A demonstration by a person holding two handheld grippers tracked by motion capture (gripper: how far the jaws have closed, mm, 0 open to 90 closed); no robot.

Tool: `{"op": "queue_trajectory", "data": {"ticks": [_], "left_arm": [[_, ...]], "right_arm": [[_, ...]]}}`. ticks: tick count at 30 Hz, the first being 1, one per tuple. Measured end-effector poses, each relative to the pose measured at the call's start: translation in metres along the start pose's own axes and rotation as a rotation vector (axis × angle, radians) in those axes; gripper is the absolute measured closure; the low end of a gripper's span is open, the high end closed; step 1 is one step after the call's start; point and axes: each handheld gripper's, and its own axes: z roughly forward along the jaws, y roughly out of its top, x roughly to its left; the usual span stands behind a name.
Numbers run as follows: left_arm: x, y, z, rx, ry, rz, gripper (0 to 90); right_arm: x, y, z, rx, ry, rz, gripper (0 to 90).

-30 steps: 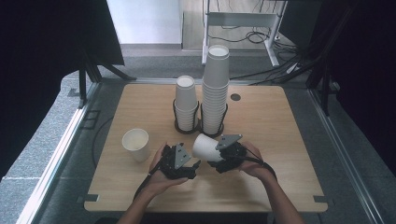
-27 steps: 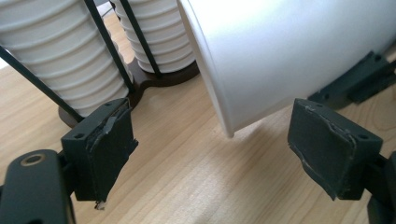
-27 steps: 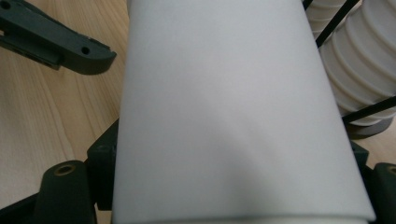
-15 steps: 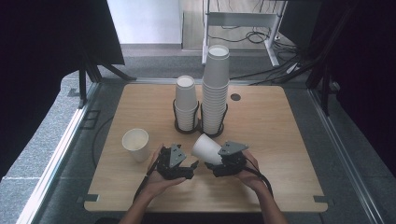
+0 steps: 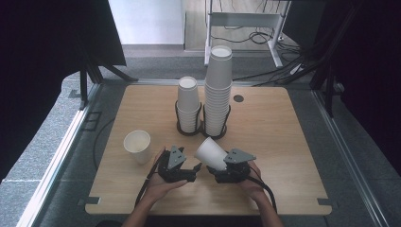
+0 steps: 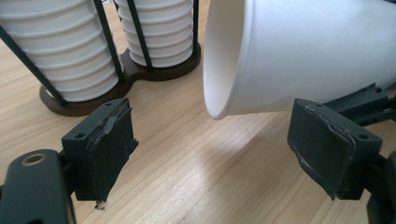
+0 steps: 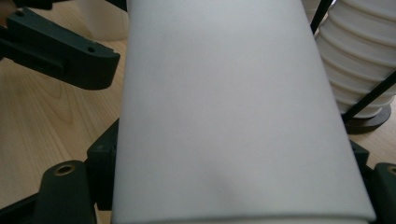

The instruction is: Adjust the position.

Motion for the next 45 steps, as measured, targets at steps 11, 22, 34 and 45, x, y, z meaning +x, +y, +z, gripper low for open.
{"op": "queue_trajectory", "data": {"ticks": [11, 22, 34, 45], "left_arm": [[0.002, 0.004, -0.007, -0.03, -0.014, -0.029, 15.1], [0.0, 0.002, -0.005, -0.017, -0.051, -0.056, 15.1], [0.006, 0.001, -0.006, -0.023, -0.077, -0.112, 15.1], [0.009, -0.001, -0.003, -0.024, -0.073, -0.193, 11.2]], "right_arm": [[0.007, -0.004, -0.001, -0.063, -0.024, 0.019, 22.0], [0.005, -0.007, -0.01, -0.161, -0.032, 0.078, 21.9], [0.004, -0.008, -0.022, -0.294, -0.028, 0.121, 21.9], [0.009, -0.008, -0.024, -0.348, -0.007, 0.129, 21.9]]}}
